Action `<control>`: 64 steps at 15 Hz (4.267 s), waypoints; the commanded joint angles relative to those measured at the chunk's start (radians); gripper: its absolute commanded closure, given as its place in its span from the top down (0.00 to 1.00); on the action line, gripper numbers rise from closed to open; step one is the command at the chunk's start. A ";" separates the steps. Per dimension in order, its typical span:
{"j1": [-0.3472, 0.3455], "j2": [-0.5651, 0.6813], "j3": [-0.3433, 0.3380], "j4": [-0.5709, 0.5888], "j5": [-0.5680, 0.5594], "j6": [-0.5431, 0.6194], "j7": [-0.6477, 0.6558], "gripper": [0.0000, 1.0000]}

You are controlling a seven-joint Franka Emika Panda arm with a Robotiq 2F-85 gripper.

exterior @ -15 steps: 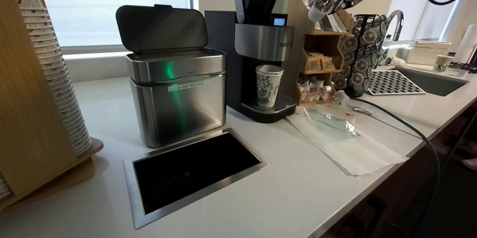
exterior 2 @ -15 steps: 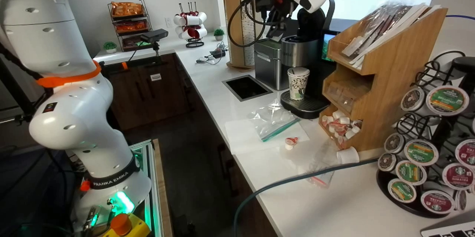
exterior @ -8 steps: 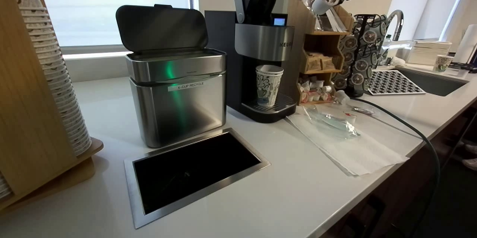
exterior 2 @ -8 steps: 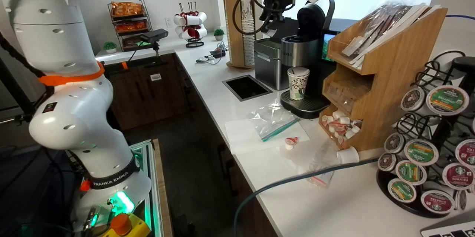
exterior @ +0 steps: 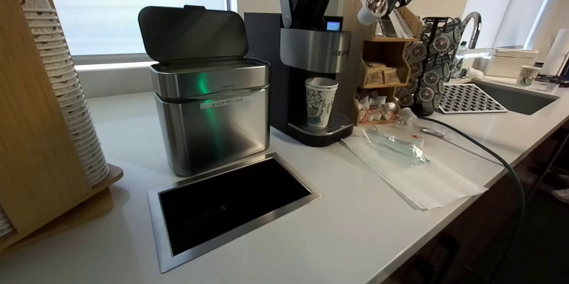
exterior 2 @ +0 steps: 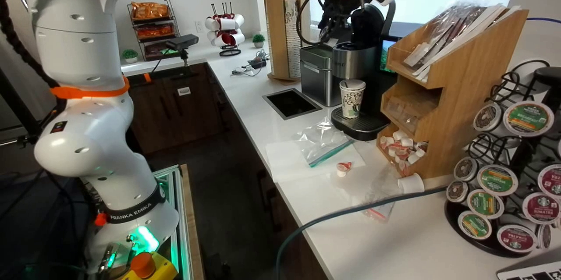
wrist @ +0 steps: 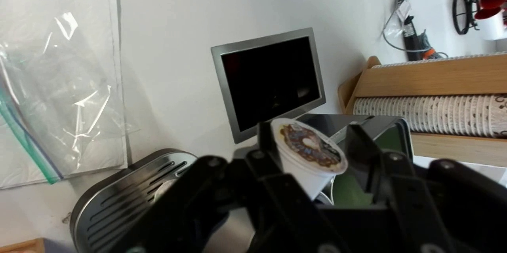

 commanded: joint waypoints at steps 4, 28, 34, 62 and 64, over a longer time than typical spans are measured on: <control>0.031 -0.025 0.034 0.040 -0.334 -0.001 -0.080 0.25; 0.114 -0.060 0.120 0.054 -0.785 0.005 -0.251 0.25; 0.163 -0.072 0.162 0.048 -1.029 0.006 -0.430 0.25; 0.325 0.074 0.265 0.173 -1.457 0.035 -1.261 0.25; 0.342 0.085 0.269 0.170 -1.512 0.043 -1.328 0.25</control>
